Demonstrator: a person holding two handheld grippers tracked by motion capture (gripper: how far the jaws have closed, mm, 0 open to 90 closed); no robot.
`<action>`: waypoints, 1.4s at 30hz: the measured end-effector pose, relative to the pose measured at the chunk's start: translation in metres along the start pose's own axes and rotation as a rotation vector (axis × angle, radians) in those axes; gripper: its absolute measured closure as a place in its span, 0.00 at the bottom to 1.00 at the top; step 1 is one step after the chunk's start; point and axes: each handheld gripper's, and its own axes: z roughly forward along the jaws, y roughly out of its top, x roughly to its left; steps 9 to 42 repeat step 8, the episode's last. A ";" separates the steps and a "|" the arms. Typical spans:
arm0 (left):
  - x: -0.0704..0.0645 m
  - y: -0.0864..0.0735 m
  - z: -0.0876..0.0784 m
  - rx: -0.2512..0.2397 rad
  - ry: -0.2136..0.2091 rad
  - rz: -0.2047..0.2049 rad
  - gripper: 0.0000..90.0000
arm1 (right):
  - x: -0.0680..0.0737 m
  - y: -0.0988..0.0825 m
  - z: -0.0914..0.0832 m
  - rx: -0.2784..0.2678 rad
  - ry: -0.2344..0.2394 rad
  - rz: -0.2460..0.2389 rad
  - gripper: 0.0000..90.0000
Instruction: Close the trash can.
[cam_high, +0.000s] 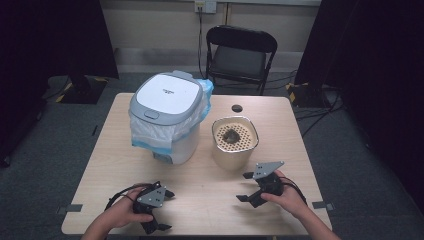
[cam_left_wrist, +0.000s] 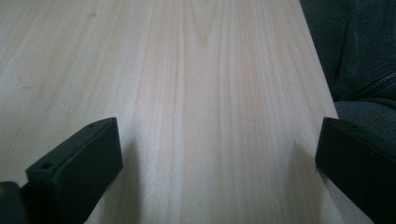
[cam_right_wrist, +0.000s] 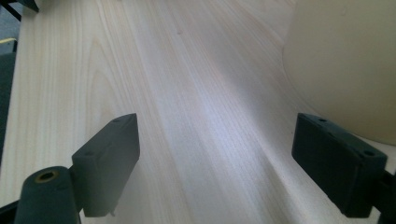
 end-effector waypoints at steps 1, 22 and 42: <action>0.000 0.000 0.000 0.000 0.000 0.000 0.00 | 0.000 -0.001 0.001 0.000 0.002 -0.004 0.17; 0.000 0.000 0.000 0.001 0.000 0.000 0.00 | 0.001 -0.001 0.004 0.009 0.004 -0.015 0.17; 0.000 0.000 0.000 0.001 0.000 0.000 0.00 | 0.001 -0.001 0.004 0.009 0.004 -0.015 0.17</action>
